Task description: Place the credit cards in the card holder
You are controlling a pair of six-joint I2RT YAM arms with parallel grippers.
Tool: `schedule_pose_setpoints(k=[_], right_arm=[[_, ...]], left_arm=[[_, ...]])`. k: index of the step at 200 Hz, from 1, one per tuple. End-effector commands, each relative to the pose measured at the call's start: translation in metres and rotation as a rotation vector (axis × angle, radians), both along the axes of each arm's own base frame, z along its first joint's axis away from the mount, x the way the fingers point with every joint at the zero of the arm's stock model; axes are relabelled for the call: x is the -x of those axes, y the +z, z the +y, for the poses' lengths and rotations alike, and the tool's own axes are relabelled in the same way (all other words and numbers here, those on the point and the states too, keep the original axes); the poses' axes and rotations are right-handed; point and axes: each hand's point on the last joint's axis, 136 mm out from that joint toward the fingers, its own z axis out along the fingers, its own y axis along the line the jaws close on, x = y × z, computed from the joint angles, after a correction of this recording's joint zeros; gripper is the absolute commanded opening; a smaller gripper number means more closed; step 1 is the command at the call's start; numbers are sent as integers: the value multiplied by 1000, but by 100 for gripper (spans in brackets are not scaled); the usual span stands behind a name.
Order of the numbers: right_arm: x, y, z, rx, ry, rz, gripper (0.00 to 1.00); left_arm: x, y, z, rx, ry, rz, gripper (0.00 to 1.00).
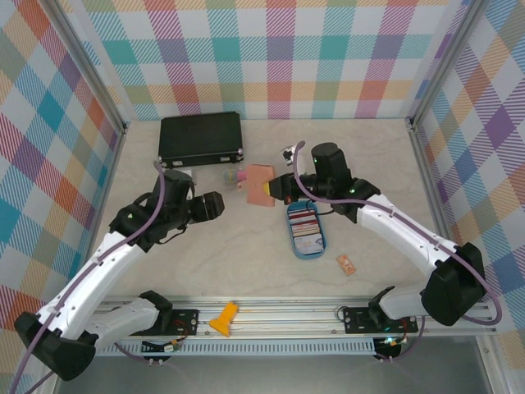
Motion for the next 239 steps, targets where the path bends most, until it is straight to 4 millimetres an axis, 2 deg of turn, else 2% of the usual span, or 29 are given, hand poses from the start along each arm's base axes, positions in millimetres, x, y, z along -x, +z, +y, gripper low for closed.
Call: schedule_pose_setpoints(k=[1,16,29,48,78,115,159,208,228,239], right_arm=[[1,15,-1,-13,42,-22,0],[4,16,-2,-7,55,-25,0],[7,19,-4,-11,63,-24,0],[12,28,-4,-37,76,-23,0],[16,38,-2,-71,96,-19,0],[18,41,-3,-84,98,-15,0],[18,45,0,-93,110,-8,0],[19,53,5,-118,144,6,0],[20,57,6,-132,144,9,0],[20,55,6,-134,146,17,0]], left_arm=[[5,25,-21,161,-85,-59,83],[7,39,-28,231,-115,-127,89],[5,41,-25,233,-99,-146,92],[2,35,-24,220,-102,-126,93],[0,38,-39,287,-191,-140,94],[-2,46,-35,319,-210,-160,96],[-7,39,-34,372,-229,-145,97],[-12,49,-40,430,-269,-171,100],[-12,49,-48,477,-299,-149,100],[-14,56,-53,518,-325,-185,100]])
